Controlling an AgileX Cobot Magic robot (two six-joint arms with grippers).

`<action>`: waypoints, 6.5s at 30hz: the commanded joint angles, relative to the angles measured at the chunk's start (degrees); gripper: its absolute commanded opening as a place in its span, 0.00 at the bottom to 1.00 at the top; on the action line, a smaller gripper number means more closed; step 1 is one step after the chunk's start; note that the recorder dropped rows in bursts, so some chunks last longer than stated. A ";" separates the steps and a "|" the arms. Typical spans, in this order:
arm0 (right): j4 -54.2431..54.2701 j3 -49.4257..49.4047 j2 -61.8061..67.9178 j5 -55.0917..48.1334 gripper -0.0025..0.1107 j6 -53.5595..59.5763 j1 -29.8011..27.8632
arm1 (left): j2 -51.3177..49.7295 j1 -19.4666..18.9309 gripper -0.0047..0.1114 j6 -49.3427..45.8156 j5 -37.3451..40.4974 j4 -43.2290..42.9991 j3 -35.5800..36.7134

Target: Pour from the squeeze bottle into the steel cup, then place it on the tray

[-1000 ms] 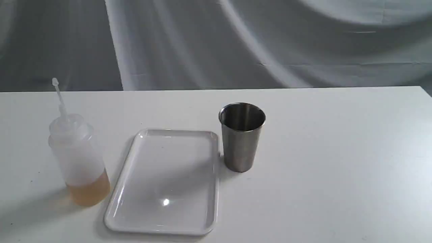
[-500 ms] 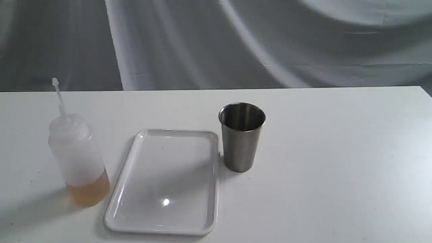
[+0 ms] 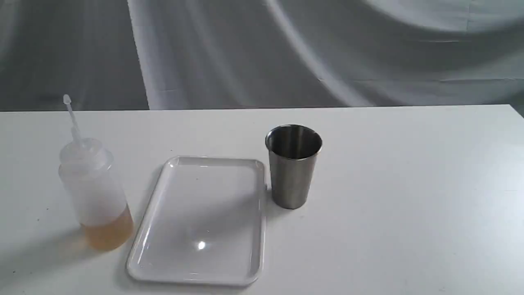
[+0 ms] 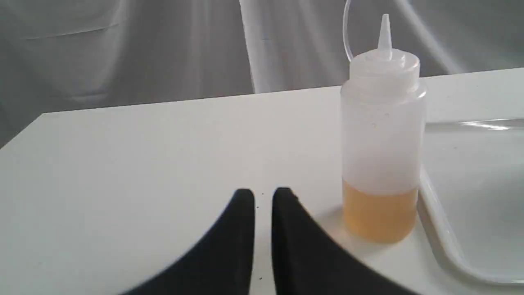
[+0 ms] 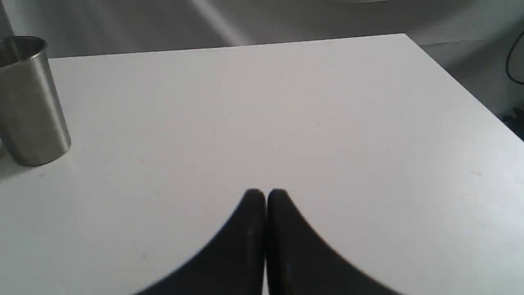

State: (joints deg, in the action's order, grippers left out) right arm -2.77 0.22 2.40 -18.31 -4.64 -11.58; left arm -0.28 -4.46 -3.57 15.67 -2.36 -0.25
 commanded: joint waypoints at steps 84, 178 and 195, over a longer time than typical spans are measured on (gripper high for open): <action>-85.40 62.29 41.80 52.59 0.02 -70.98 -0.41 | 0.28 -0.16 0.11 0.09 -0.45 0.02 0.25; 9.58 64.15 104.76 42.30 0.02 10.38 56.88 | 0.28 -0.16 0.11 0.09 -0.45 0.02 0.25; 13.32 64.15 116.09 54.61 0.02 10.35 60.15 | 0.28 -0.16 0.11 0.09 -0.45 0.02 0.25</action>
State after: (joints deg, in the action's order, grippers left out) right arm 10.35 64.45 118.04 33.69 5.64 48.58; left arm -0.28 -4.46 -3.57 15.67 -2.36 -0.25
